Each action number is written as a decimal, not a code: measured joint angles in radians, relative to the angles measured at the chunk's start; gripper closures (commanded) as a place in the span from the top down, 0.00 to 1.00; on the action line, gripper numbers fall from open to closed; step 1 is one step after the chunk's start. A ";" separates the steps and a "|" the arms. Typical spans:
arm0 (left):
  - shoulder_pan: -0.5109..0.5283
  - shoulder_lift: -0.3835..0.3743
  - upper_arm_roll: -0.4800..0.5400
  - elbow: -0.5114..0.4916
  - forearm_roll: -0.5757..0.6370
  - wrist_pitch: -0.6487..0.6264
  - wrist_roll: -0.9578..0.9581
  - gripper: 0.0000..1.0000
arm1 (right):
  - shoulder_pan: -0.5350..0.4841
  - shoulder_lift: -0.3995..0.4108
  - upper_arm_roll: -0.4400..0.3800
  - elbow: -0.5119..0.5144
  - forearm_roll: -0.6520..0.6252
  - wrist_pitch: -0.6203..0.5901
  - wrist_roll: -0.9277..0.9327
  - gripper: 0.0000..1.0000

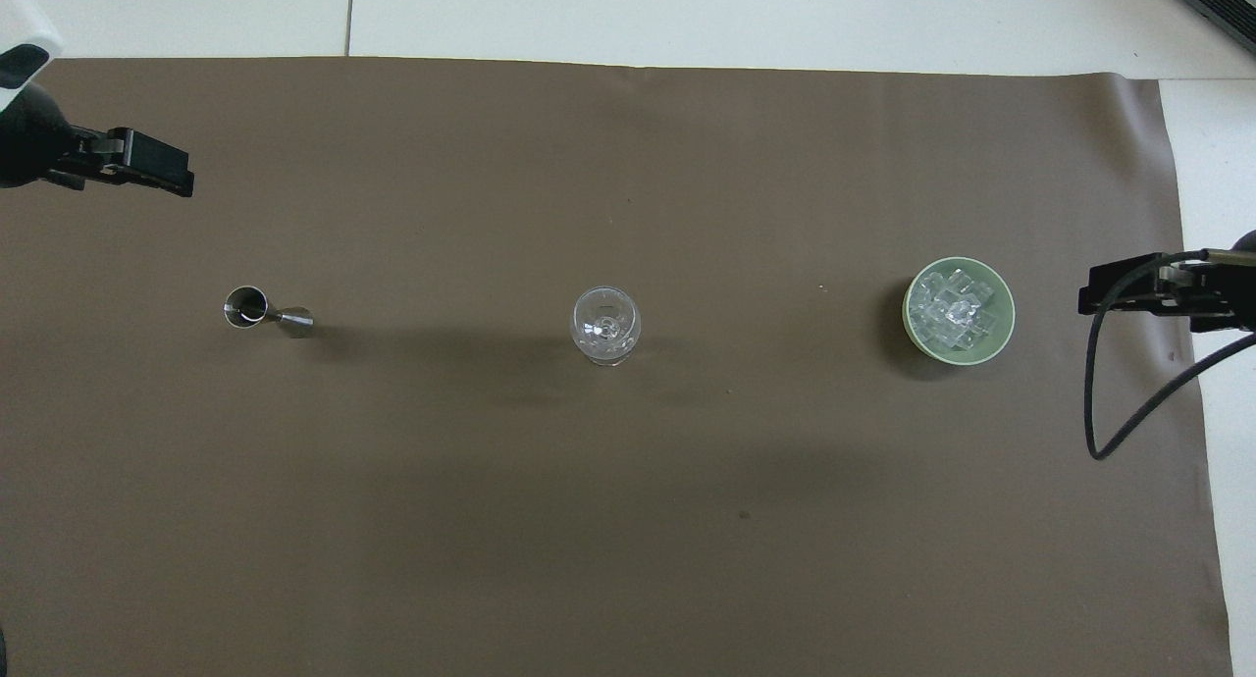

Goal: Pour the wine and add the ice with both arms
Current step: 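Raise the left gripper and open it above the silver cup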

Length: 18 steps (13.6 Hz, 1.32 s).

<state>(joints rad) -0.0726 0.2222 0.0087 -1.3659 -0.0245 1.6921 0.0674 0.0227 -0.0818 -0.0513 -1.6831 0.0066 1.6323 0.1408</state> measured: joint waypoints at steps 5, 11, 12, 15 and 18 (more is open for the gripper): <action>0.000 0.004 -0.001 -0.042 0.000 0.060 0.000 1.00 | 0.000 0.000 0.000 0.000 0.000 0.000 0.000 1.00; 0.000 -0.027 -0.001 -0.140 -0.034 0.113 -0.001 1.00 | 0.000 0.000 0.000 0.000 0.000 0.000 0.000 1.00; 0.000 -0.023 0.005 -0.138 -0.065 0.097 -0.001 1.00 | 0.000 0.000 0.000 0.000 0.000 0.000 0.000 1.00; 0.011 0.013 0.017 -0.115 -0.100 0.076 -0.002 1.00 | 0.000 0.000 0.000 0.000 0.000 0.000 0.000 1.00; 0.062 0.036 0.022 -0.114 -0.183 0.073 -0.054 1.00 | 0.000 0.000 0.000 0.000 0.000 0.000 0.000 1.00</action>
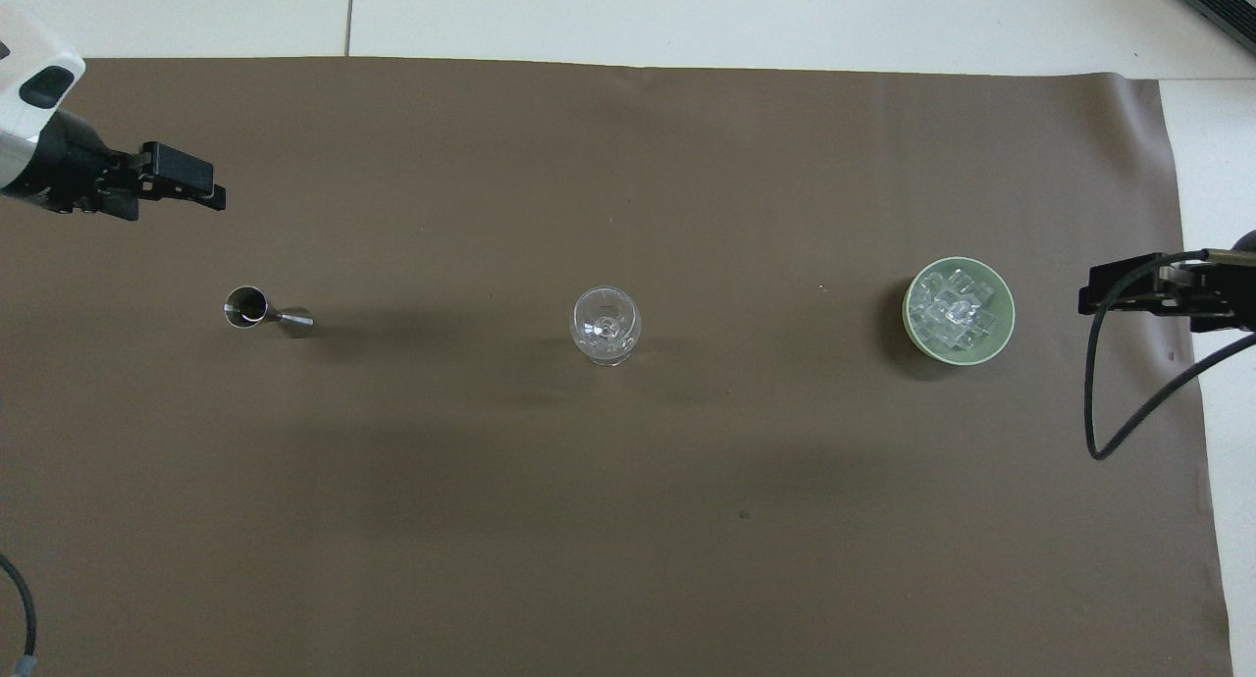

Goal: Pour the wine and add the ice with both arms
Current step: 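Raise the left gripper and open it above the silver cup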

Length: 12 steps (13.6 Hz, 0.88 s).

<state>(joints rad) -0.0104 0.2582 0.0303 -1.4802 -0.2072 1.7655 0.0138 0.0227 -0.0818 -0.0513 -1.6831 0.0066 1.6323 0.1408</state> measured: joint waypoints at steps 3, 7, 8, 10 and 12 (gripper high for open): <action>0.020 0.004 0.001 -0.020 -0.085 0.000 -0.109 1.00 | 0.000 0.000 0.000 0.000 0.000 0.000 0.000 1.00; 0.044 0.006 0.002 -0.045 -0.195 0.001 -0.257 1.00 | 0.000 0.000 0.000 0.000 0.000 0.000 0.000 1.00; 0.048 0.006 0.002 -0.049 -0.207 0.001 -0.287 1.00 | 0.000 0.000 0.000 0.000 0.000 0.000 0.000 1.00; 0.066 0.007 0.003 -0.066 -0.253 0.002 -0.334 1.00 | 0.000 0.000 0.000 0.000 0.000 0.000 0.000 1.00; 0.097 0.009 0.004 -0.079 -0.305 0.002 -0.385 1.00 | 0.000 0.000 0.000 0.000 0.000 0.000 0.000 1.00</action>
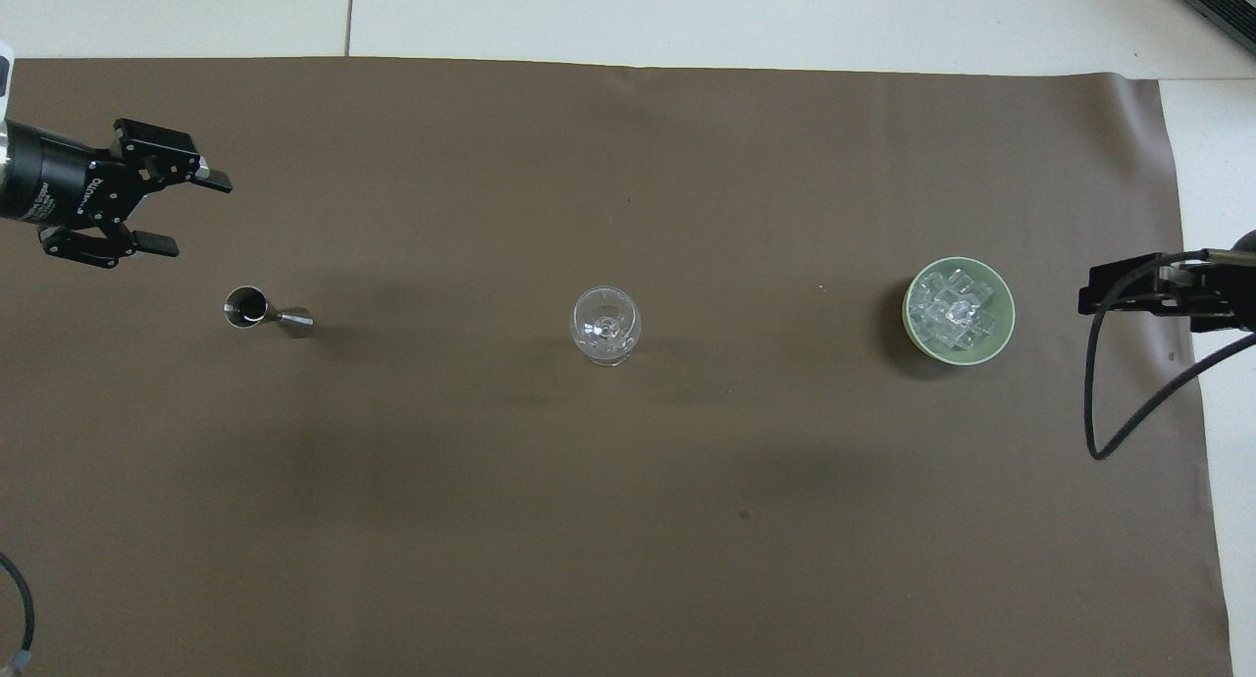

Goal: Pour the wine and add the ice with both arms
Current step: 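Raise the left gripper and open it above the silver cup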

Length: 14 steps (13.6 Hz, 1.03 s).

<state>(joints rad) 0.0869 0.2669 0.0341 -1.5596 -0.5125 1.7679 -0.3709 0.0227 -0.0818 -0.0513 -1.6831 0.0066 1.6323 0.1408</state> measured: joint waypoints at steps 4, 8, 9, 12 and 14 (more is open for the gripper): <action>0.051 0.007 0.000 -0.024 -0.107 0.000 -0.097 1.00 | 0.000 0.000 0.000 0.000 0.000 0.000 0.000 1.00; 0.080 0.009 0.001 -0.082 -0.184 0.024 -0.166 1.00 | 0.000 0.000 0.000 0.000 0.000 0.000 0.000 1.00; 0.085 0.008 0.001 -0.100 -0.197 0.029 -0.170 1.00 | 0.000 0.000 0.000 0.000 0.000 0.000 0.000 1.00; 0.102 0.007 0.001 -0.137 -0.262 0.035 -0.246 1.00 | 0.000 0.000 0.000 0.000 0.000 0.000 0.000 1.00; 0.112 0.007 0.001 -0.146 -0.286 0.043 -0.332 1.00 | 0.000 0.000 0.000 0.000 0.000 0.000 0.000 1.00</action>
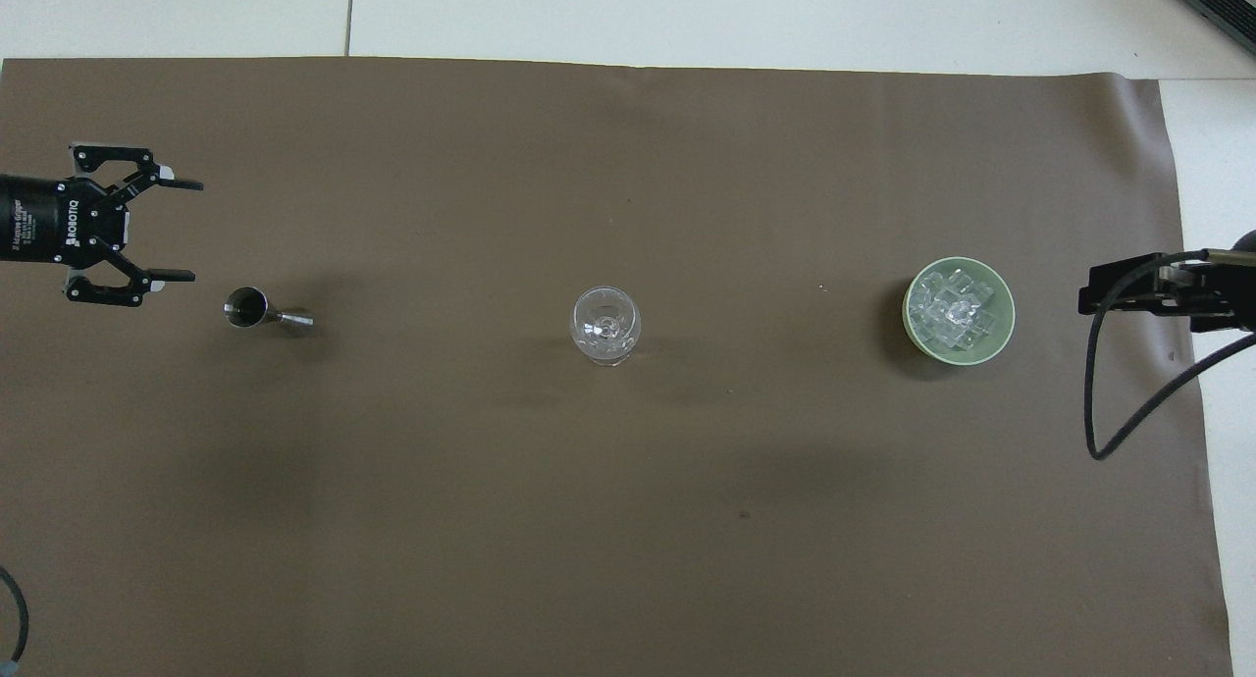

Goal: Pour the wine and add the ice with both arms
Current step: 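Raise the left gripper and open it above the silver cup, then move the open left gripper around the silver cup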

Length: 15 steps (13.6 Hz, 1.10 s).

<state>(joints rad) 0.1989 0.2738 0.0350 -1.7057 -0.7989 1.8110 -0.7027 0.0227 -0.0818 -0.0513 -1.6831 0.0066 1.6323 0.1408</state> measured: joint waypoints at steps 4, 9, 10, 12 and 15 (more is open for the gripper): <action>0.064 0.002 0.001 -0.028 -0.114 0.014 -0.115 1.00 | 0.000 0.000 0.000 0.000 0.000 0.000 0.000 1.00; 0.116 0.008 0.000 -0.101 -0.148 -0.014 -0.146 1.00 | 0.000 0.000 0.000 0.000 0.000 0.000 0.000 1.00; 0.126 0.009 0.000 -0.110 -0.149 -0.031 -0.147 1.00 | 0.000 0.000 0.000 0.000 0.000 0.000 0.000 1.00; 0.155 0.011 0.000 -0.128 -0.149 -0.058 -0.153 1.00 | 0.000 0.000 0.000 0.000 0.000 0.000 0.000 1.00; 0.188 0.012 0.000 -0.190 -0.151 -0.070 -0.153 1.00 | 0.000 0.000 0.000 0.000 0.000 0.000 0.000 1.00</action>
<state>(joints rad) 0.3870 0.2859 0.0347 -1.8961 -0.9503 1.7408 -0.8556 0.0227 -0.0818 -0.0513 -1.6831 0.0066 1.6323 0.1408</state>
